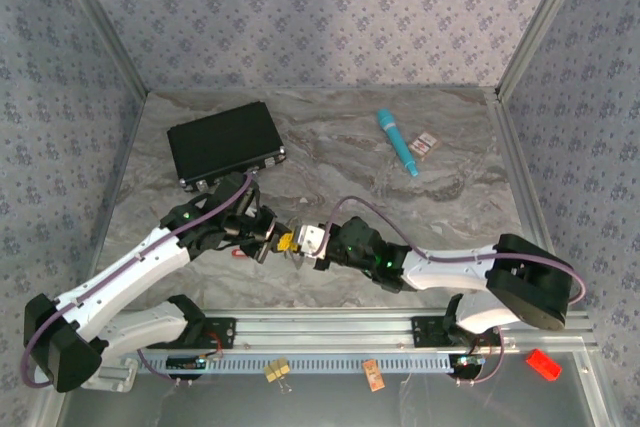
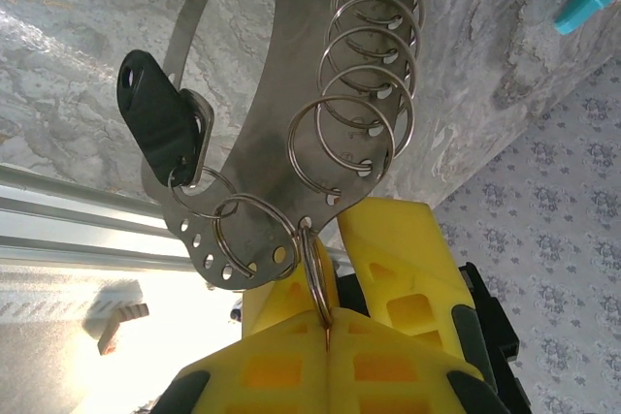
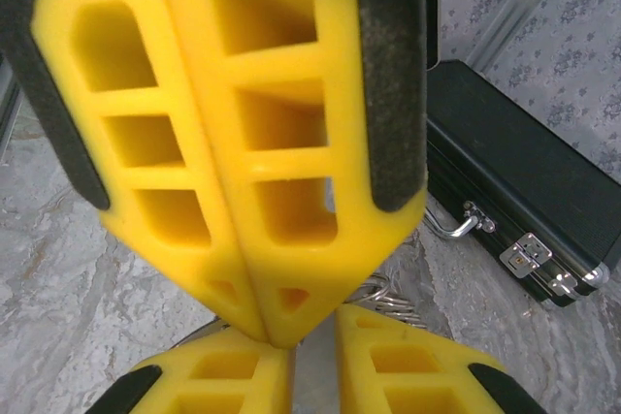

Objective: Put the keys on the keyring

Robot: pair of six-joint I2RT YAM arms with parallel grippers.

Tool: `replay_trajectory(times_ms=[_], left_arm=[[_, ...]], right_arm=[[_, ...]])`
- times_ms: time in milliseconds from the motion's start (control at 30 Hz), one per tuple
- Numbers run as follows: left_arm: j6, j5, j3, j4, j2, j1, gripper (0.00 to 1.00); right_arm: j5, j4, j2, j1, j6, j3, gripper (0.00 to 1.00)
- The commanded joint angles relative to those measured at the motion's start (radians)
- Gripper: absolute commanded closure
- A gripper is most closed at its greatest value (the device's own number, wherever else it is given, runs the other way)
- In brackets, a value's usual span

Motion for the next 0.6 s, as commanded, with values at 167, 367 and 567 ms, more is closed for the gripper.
replay_trajectory(times_ms=[167,367,567], left_arm=[[-0.140,-0.010,-0.004,-0.010,-0.031,-0.004,0.94],[0.034,-0.263,-0.014,-0.003,-0.130,0.055,0.37],[0.802,-0.415,0.004,0.131,-0.180,0.149,0.34]], right_arm=[[-0.049,0.050,0.014,-0.030,0.043,0.033,1.00],[-0.055,0.023,0.013,-0.041,0.056,0.028,1.00],[-0.124,-0.094,-0.021,-0.080,0.074,0.052,1.00]])
